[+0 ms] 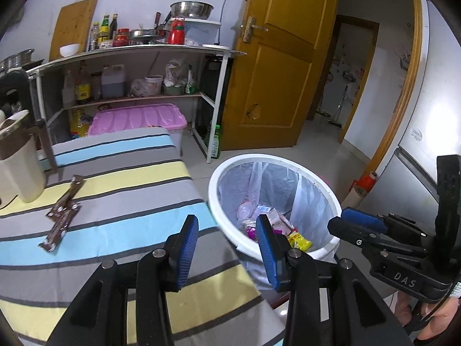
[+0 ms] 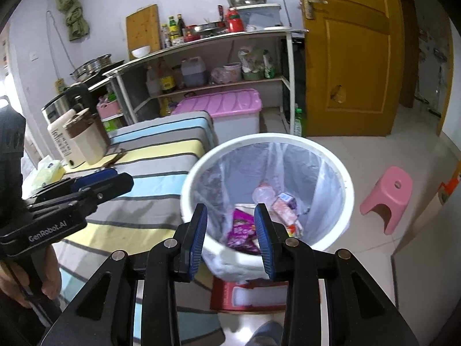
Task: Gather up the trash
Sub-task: 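Move both tools back over the table toward the brown wrappers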
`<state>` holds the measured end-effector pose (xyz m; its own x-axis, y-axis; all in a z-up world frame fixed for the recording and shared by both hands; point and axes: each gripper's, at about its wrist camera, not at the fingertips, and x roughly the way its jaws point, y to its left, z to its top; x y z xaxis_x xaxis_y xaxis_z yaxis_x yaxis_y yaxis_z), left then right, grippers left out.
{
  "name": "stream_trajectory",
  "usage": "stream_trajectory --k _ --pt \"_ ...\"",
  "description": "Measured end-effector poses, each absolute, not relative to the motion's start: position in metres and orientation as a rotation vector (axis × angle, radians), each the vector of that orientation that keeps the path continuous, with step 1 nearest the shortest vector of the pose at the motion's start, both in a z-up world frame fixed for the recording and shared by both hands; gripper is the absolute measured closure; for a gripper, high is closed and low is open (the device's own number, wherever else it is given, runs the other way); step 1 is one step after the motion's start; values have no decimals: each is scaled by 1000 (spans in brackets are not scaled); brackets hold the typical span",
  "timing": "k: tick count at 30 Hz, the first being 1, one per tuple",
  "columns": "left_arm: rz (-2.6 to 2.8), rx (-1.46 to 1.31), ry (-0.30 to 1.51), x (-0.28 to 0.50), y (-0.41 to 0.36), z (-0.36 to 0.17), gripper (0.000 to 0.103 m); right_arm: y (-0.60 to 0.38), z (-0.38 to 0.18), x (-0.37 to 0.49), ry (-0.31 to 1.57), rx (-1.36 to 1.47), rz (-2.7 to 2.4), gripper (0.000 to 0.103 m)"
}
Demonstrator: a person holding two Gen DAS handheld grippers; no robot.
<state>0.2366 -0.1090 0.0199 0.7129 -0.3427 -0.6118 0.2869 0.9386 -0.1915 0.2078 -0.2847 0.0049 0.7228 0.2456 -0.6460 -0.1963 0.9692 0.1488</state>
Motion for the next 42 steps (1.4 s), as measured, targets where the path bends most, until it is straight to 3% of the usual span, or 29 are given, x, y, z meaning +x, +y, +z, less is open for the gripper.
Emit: stream_trajectory --k 42 --pt "-119 -161 693 181 15 12 62 -186 9 190 710 -6 452 67"
